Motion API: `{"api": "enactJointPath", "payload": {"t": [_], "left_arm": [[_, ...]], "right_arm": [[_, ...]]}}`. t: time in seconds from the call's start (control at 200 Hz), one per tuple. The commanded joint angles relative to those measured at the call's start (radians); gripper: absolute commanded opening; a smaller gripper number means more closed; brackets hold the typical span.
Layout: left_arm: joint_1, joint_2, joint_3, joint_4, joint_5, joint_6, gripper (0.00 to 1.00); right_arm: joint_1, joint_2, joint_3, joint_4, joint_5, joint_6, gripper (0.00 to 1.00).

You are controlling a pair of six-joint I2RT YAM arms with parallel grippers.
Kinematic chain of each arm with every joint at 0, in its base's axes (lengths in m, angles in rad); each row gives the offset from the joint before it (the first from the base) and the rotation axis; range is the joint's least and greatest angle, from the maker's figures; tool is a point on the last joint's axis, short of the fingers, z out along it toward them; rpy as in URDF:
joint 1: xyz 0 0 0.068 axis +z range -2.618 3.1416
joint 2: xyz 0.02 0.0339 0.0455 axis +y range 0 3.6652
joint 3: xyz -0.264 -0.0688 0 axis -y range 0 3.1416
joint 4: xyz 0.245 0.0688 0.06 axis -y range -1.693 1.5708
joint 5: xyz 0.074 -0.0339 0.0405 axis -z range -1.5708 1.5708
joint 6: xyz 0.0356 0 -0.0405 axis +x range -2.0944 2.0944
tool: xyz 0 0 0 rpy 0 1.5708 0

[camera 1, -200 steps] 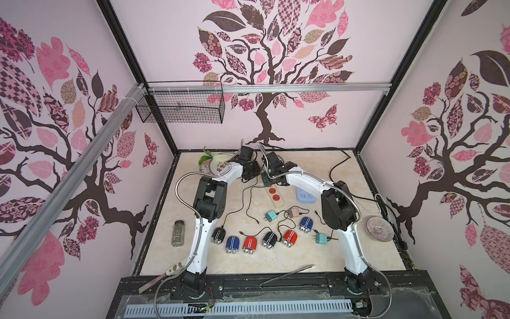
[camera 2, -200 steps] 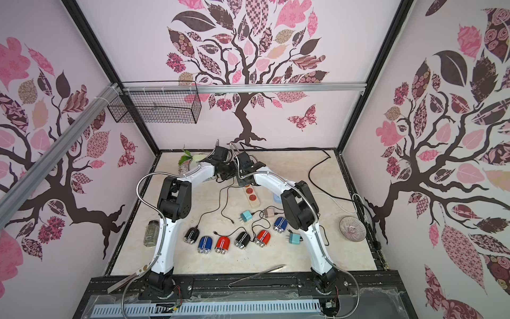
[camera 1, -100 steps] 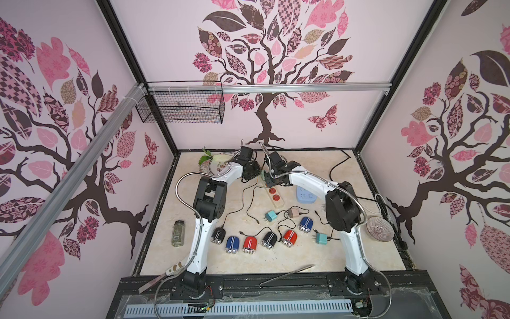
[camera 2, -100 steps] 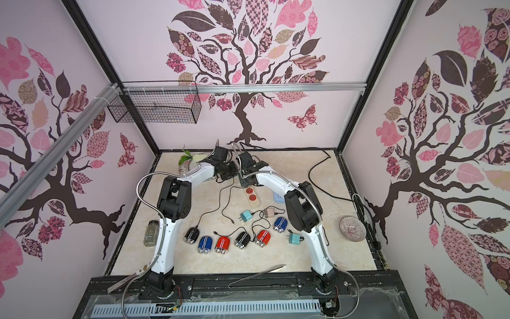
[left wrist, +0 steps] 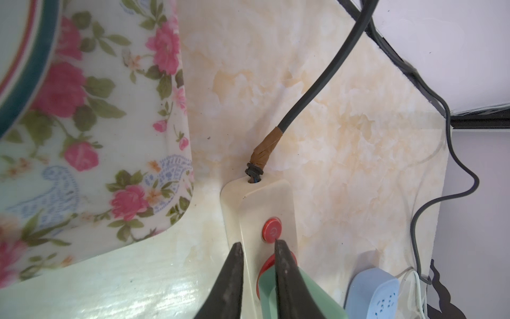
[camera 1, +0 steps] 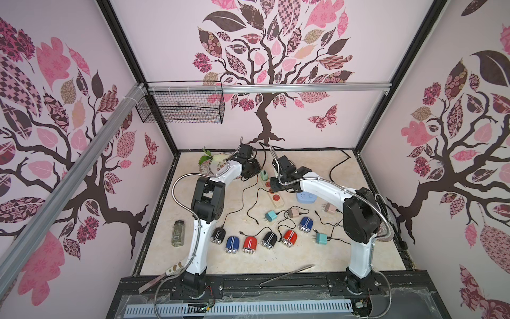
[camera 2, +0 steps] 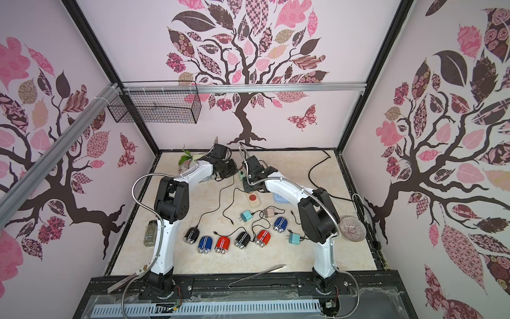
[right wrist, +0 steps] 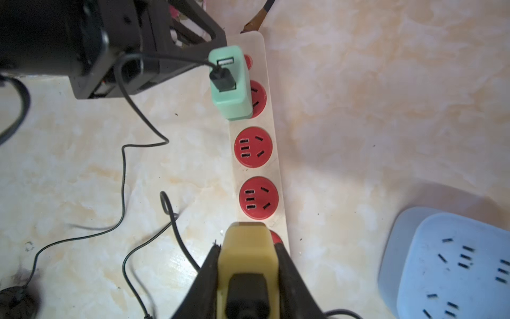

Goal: Unplug the electric shaver
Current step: Remove the plug from the socket.

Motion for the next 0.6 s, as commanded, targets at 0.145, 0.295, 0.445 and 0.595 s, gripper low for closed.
{"api": "enactJointPath", "payload": {"t": [0.145,0.295,0.445,0.595], "left_arm": [[0.031,-0.084,-0.047,-0.017,-0.039,0.013,0.26],[0.07,-0.153,-0.138,0.0,-0.043,0.021,0.27],[0.08,-0.232,-0.231,0.013,-0.053,0.045,0.27],[0.08,-0.312,-0.341,0.027,-0.064,0.063,0.27]], "right_arm": [[0.006,-0.095,-0.089,0.112,-0.147,0.074,0.24],[0.015,-0.098,-0.152,0.19,-0.236,0.129,0.24],[0.028,-0.072,-0.173,0.23,-0.287,0.151,0.24],[0.057,-0.031,-0.161,0.244,-0.311,0.155,0.24]]}}
